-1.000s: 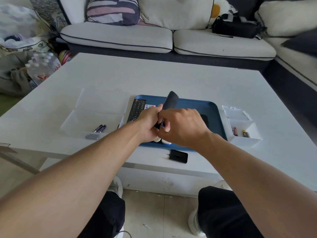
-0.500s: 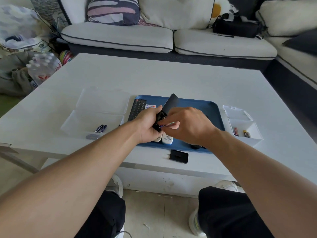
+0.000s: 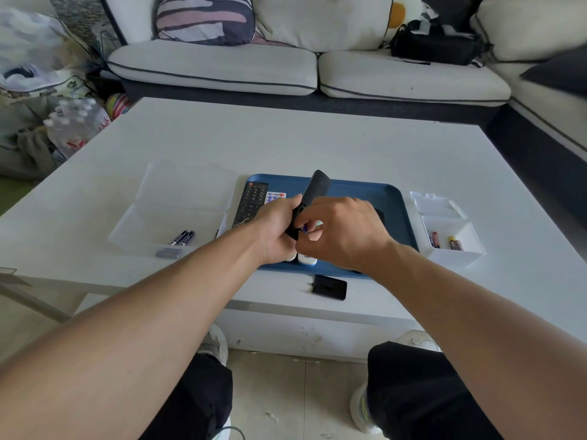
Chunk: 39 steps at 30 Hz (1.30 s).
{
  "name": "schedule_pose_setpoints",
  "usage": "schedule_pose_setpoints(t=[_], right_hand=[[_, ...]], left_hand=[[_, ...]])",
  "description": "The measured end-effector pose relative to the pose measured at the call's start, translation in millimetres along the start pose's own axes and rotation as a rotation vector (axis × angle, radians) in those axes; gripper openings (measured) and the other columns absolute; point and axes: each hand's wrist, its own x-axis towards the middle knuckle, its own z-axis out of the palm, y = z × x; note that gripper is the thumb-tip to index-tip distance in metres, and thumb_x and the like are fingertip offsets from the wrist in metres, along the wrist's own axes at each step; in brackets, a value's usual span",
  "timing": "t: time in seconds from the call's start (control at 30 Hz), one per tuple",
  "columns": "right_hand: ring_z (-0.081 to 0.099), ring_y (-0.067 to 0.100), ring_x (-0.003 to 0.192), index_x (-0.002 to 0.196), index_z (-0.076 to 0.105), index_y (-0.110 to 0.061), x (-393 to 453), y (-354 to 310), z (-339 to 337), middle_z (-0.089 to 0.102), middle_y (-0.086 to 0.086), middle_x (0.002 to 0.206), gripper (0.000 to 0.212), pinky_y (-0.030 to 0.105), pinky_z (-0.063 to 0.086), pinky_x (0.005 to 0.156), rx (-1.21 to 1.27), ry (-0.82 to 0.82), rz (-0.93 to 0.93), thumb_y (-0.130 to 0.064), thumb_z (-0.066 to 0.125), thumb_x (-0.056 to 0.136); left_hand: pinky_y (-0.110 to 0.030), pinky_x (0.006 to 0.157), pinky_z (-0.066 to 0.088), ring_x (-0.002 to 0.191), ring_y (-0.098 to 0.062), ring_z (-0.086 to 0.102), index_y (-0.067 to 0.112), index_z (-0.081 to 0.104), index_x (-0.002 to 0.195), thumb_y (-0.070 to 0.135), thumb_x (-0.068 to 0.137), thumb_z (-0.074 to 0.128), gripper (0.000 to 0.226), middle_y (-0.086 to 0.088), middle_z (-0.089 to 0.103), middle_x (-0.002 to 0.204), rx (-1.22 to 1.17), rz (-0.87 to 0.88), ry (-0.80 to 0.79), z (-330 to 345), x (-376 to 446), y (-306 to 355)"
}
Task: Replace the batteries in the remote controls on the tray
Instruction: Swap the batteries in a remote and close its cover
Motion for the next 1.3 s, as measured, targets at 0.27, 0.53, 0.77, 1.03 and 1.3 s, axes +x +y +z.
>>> schedule_pose_setpoints(t=[0.27,0.53,0.77,1.03,1.3], right_hand=[[0.059,0.015,0.073,0.105,0.077,-0.037,0,11,-3,0.066,-0.013,0.090,0.029,0.026,0.042,0.060,0.084,-0.105,-0.144,-0.036,0.059,0.082],[0.066,0.005,0.083,0.101,0.074,-0.025,2,18,-8,0.070,-0.016,0.090,0.010,0.022,0.051,0.072,0.449,-0.127,0.049,-0.024,0.066,0.095],[0.058,0.004,0.060,0.107,0.059,-0.019,-10,105,-33,0.071,0.000,0.086,0.011,0.017,0.039,0.049,0.493,-0.044,0.674,-0.022,0.049,0.102],[0.059,0.034,0.090,0.104,0.070,-0.004,-54,190,-34,0.069,0.019,0.107,0.018,0.033,0.046,0.070,0.029,-0.114,0.912,-0.010,0.055,0.095],[0.064,0.032,0.096,0.107,0.074,-0.013,-50,202,-20,0.066,0.013,0.108,0.020,0.036,0.057,0.080,-0.160,-0.138,0.941,-0.009,0.071,0.087]], left_hand=[[-0.027,0.046,0.050,0.039,-0.018,0.054,0.005,0.056,0.081,0.029,0.109,0.036,0.042,-0.006,0.056,0.052,-0.025,-0.030,-0.018,-6,8,1],[-0.047,0.068,0.063,0.091,-0.023,0.070,0.008,0.065,0.105,0.009,0.108,0.035,0.030,-0.014,0.070,0.095,0.024,-0.050,-0.035,-4,15,-10],[-0.056,0.080,0.059,0.081,-0.042,0.072,0.009,0.055,0.105,0.020,0.107,0.045,0.015,-0.024,0.062,0.095,-0.049,-0.019,-0.067,7,25,-12],[-0.055,0.100,0.050,0.112,-0.048,0.063,0.012,0.056,0.093,0.022,0.108,0.042,0.022,-0.029,0.060,0.112,-0.070,-0.029,-0.095,14,28,-19],[-0.055,0.101,0.049,0.115,-0.049,0.063,0.008,0.056,0.090,0.020,0.107,0.044,0.024,-0.031,0.063,0.120,-0.111,-0.025,-0.125,24,32,-23]])
